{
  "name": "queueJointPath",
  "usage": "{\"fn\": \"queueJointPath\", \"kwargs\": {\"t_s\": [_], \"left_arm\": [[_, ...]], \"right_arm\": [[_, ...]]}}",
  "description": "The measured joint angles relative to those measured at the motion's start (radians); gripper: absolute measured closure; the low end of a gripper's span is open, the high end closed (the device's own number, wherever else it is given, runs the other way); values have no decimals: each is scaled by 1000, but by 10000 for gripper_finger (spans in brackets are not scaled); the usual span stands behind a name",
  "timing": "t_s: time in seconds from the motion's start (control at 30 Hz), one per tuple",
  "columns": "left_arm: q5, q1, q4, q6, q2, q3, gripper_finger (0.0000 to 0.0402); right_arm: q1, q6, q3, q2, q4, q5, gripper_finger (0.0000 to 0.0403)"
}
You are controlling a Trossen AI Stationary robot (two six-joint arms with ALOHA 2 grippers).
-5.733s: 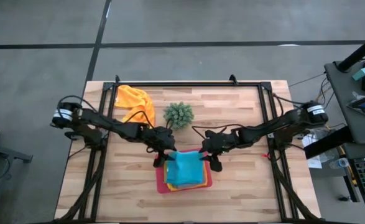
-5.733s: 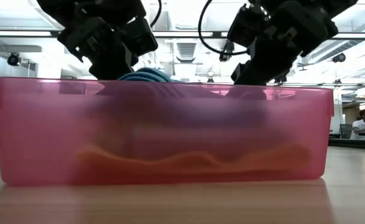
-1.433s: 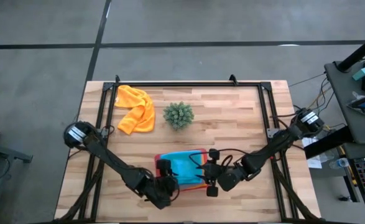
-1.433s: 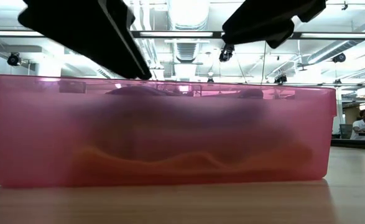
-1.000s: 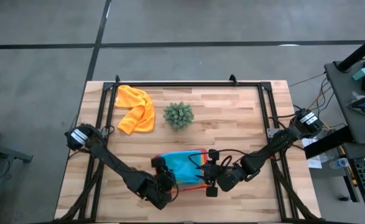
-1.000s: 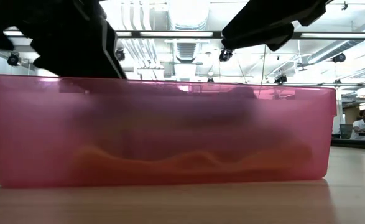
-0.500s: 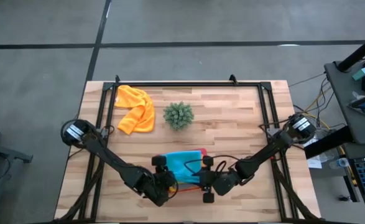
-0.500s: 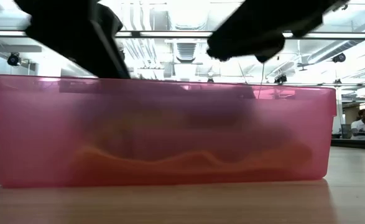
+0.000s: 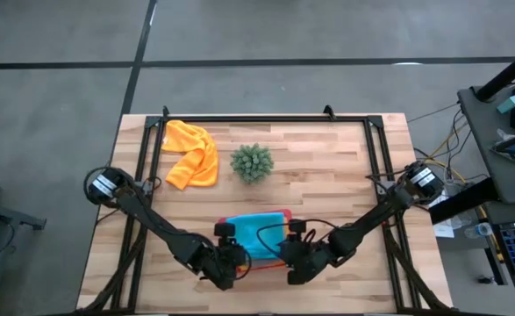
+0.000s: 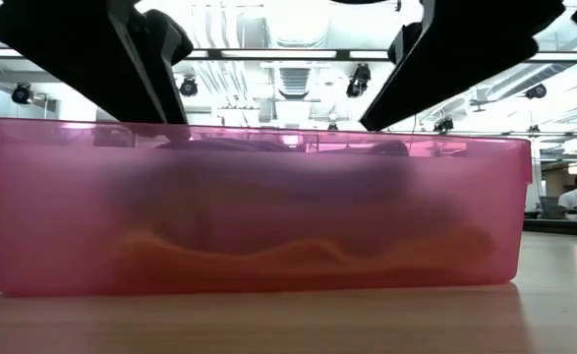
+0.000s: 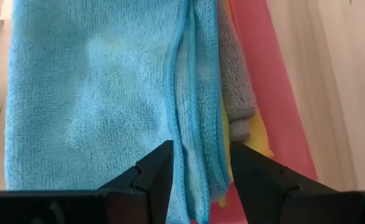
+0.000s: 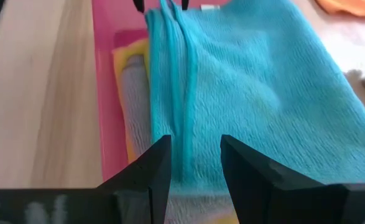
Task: Fold microfiber towels
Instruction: Put the blue microfiber cloth into the pink bin
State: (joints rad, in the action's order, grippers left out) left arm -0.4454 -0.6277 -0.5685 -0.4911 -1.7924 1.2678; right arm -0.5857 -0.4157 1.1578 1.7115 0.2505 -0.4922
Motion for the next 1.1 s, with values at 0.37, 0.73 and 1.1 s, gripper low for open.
{"fn": "queueJointPath", "kwargs": {"t_s": [0.37,0.73,1.1], "left_arm": [[0,7,11,-27,-4,-32,259],[0,20,10,-28,-4,-36,259],[0,20,9,-26,-4,-38,259]], "right_arm": [[-8,-48,24,11,84,81,273],[1,-39,29,80,60,21,273],[1,-22,29,63,92,1,372]]}}
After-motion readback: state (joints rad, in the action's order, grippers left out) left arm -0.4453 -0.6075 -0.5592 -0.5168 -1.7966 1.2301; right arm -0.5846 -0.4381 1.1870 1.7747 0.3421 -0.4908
